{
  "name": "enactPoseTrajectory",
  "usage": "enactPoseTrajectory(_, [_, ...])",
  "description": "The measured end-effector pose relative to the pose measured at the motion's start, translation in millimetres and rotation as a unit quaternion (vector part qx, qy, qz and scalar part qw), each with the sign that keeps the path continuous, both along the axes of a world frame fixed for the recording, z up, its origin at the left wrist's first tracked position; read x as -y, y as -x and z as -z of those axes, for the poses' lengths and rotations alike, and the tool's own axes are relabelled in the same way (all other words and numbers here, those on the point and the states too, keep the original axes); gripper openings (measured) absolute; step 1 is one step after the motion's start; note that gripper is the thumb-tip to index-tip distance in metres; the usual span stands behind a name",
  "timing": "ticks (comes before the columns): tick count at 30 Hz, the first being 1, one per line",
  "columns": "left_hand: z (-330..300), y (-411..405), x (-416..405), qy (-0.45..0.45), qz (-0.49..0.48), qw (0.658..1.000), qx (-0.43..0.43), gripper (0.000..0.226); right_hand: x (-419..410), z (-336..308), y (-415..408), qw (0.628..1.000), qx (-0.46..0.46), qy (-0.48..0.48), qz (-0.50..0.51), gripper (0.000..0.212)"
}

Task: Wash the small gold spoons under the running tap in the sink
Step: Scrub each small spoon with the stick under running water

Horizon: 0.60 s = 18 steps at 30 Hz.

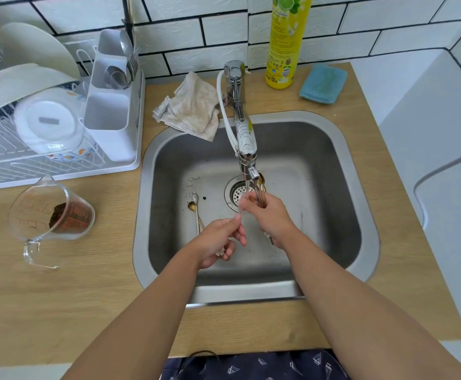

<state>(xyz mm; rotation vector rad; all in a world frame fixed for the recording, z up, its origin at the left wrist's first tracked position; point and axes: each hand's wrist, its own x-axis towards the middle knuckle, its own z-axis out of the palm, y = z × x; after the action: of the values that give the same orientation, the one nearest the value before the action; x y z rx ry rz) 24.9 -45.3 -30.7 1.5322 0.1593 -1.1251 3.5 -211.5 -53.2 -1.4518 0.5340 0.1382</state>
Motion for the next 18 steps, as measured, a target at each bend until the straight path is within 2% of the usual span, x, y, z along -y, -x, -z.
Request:
enactPoseTrajectory(2, [0, 0, 1, 0.001, -0.002, 1.0, 0.001, 0.041, 1, 1, -1, 1.0, -0.008, -0.001, 0.002, 0.011])
enactPoseTrajectory(5, [1, -1, 1, 0.011, -0.013, 1.0, -0.001, 0.04, 1, 0, 0, 0.999, -0.008, -0.046, 0.008, 0.011])
enactPoseTrajectory(7, [1, -2, 0, 0.018, -0.008, 1.0, -0.005, 0.04, 1, -1, 1, 0.999, -0.006, -0.032, 0.009, 0.006])
enactPoseTrajectory(9, [2, -1, 1, 0.019, -0.008, 1.0, -0.005, 0.038, 0, 0, -1, 1.0, -0.006, -0.011, 0.028, 0.021])
enactPoseTrajectory(12, [9, -1, 3, 0.026, -0.067, 0.997, 0.022, 0.027, 6, 0, -4, 0.991, -0.003, 0.032, 0.132, 0.026])
enactPoseTrajectory(15, [18, -4, 8, 0.023, -0.142, 0.987, 0.066, 0.02, 17, 0, -4, 0.963, -0.005, 0.075, 0.259, 0.024])
enactPoseTrajectory(18, [20, -11, 24, 0.038, -0.178, 0.982, 0.055, 0.019, 23, 2, -5, 0.946, 0.006, 0.109, 0.304, 0.022])
